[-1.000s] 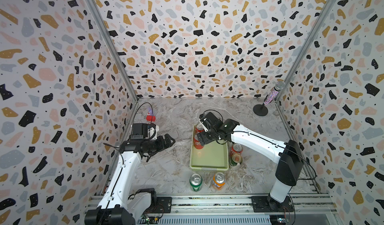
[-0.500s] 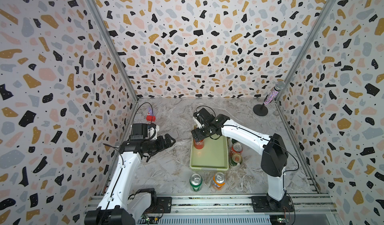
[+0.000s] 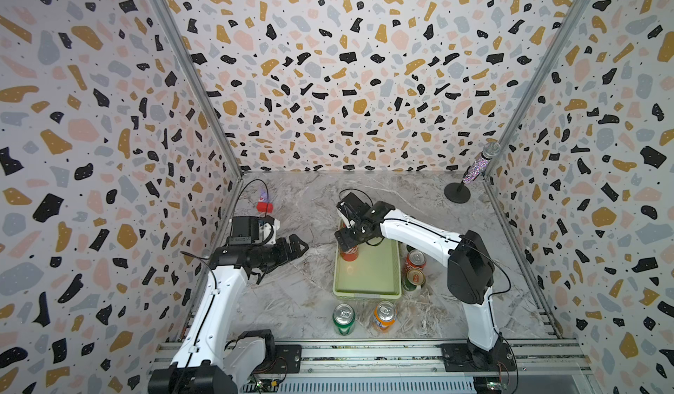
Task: Take out the drinks from the basket
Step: Pick up the drink from the basket.
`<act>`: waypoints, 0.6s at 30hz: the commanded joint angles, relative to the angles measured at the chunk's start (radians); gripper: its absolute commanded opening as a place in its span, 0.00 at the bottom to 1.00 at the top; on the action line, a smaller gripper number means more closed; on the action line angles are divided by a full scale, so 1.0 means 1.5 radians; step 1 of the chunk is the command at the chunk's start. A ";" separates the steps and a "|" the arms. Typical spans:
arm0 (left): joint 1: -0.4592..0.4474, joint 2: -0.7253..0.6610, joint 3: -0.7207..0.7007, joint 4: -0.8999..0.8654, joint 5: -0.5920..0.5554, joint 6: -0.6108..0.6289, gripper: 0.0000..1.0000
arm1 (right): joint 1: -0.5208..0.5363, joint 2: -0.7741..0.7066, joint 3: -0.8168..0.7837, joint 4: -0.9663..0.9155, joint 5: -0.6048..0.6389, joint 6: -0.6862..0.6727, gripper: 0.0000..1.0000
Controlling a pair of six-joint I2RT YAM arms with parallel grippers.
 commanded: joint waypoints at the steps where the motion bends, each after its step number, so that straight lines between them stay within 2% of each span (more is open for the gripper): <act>1: 0.004 -0.016 0.009 0.007 0.004 0.006 1.00 | 0.002 0.004 0.030 -0.034 0.034 -0.005 0.84; 14: 0.004 -0.014 0.009 0.008 0.002 0.005 1.00 | 0.002 0.046 0.044 -0.021 0.038 -0.002 0.82; 18: 0.004 -0.014 0.008 0.007 0.002 0.005 1.00 | 0.002 0.054 0.044 -0.017 0.040 0.001 0.78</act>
